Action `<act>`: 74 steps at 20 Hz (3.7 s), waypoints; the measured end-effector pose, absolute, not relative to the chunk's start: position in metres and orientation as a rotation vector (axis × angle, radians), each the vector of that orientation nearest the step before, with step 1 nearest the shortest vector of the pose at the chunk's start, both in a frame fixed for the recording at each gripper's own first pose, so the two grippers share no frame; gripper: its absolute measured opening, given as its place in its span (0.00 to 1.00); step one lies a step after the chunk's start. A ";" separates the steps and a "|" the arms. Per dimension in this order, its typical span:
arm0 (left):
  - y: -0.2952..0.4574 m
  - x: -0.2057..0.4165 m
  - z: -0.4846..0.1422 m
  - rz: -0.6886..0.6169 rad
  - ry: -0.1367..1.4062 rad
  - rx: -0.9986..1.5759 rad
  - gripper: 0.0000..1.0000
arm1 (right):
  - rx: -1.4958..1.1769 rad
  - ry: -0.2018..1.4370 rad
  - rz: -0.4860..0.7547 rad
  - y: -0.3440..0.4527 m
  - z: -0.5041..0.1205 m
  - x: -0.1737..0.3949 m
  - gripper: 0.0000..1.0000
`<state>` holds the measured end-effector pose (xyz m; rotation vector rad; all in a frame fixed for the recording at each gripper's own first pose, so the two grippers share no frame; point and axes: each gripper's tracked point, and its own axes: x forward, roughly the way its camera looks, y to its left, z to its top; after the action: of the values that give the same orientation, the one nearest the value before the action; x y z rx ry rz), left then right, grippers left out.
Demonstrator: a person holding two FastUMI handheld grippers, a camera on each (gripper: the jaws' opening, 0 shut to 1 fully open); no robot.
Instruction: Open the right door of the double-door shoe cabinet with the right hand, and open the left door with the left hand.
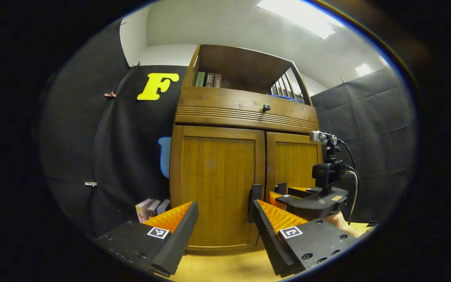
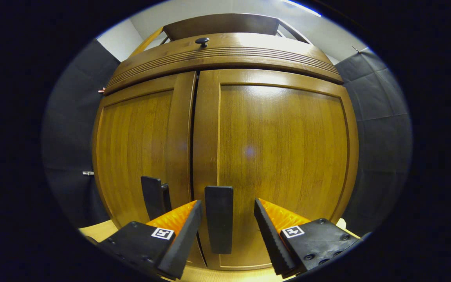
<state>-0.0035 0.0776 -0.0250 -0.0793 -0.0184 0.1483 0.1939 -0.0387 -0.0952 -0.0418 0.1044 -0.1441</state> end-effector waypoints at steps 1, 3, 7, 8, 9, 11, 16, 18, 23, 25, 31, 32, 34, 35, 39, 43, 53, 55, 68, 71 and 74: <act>0.079 -0.005 -0.026 0.152 -0.018 -0.081 0.87 | -0.041 0.107 -0.139 -0.037 -0.096 0.194 0.77; 0.082 -0.005 -0.027 0.154 -0.019 -0.086 0.84 | -0.045 0.111 -0.152 -0.039 -0.098 0.196 0.79; 0.085 -0.007 -0.028 0.153 -0.021 -0.089 0.87 | -0.009 0.119 -0.134 -0.033 -0.102 0.200 0.64; 0.085 -0.007 -0.028 0.151 -0.019 -0.090 0.87 | 0.000 0.126 -0.127 -0.028 -0.102 0.200 0.50; 0.085 -0.008 -0.029 0.149 -0.017 -0.090 0.87 | -0.013 0.114 -0.134 -0.029 -0.100 0.201 0.42; 0.088 -0.011 -0.031 0.154 -0.014 -0.089 0.87 | -0.042 0.113 -0.141 -0.029 -0.101 0.200 0.39; 0.092 -0.016 -0.032 0.171 -0.011 -0.106 0.87 | -0.067 0.136 -0.130 -0.028 -0.101 0.191 0.23; 0.088 -0.018 -0.031 0.171 -0.011 -0.108 0.87 | -0.051 0.150 -0.112 -0.027 -0.101 0.182 0.27; 0.073 -0.024 -0.025 0.157 -0.015 -0.097 0.83 | -0.055 0.162 -0.077 -0.027 -0.094 0.156 0.18; 0.065 -0.026 -0.021 0.151 -0.014 -0.090 0.83 | -0.060 0.167 -0.048 -0.027 -0.091 0.145 0.18; 0.046 -0.029 -0.016 0.131 -0.015 -0.085 0.86 | -0.078 0.185 0.003 -0.035 -0.082 0.106 0.23; 0.044 -0.029 -0.015 0.131 -0.015 -0.081 0.86 | -0.078 0.183 0.011 -0.037 -0.080 0.100 0.18; 0.037 -0.029 -0.013 0.128 -0.014 -0.071 0.86 | -0.078 0.181 0.023 -0.039 -0.077 0.089 0.18; 0.033 -0.029 -0.012 0.123 -0.014 -0.066 0.86 | -0.081 0.182 0.026 -0.041 -0.076 0.084 0.18; 0.016 -0.028 -0.008 0.095 -0.018 -0.054 0.86 | -0.089 0.184 0.027 -0.051 -0.072 0.059 0.17; -0.001 -0.025 -0.007 0.063 -0.026 -0.065 0.86 | -0.089 0.181 0.015 -0.063 -0.067 0.040 0.17; -0.044 -0.012 -0.011 -0.025 -0.013 -0.075 0.86 | -0.125 0.180 -0.075 -0.114 -0.049 -0.010 0.22; -0.052 -0.010 -0.012 -0.040 -0.011 -0.082 0.83 | -0.137 0.181 -0.102 -0.126 -0.047 -0.018 0.22; -0.077 0.013 -0.016 -0.040 0.006 -0.067 0.85 | -0.209 0.209 -0.214 -0.198 -0.043 -0.053 0.17; -0.079 0.019 -0.014 -0.030 -0.003 -0.058 0.85 | -0.183 0.211 -0.196 -0.211 -0.043 -0.058 0.14; -0.086 0.025 -0.017 -0.018 0.001 -0.057 0.83 | -0.164 0.205 -0.165 -0.220 -0.042 -0.059 0.12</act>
<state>0.0247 -0.0857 -0.0175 -0.0565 0.0012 -0.0178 -0.0593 -0.2199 -0.0421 -0.1642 0.2046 -0.1649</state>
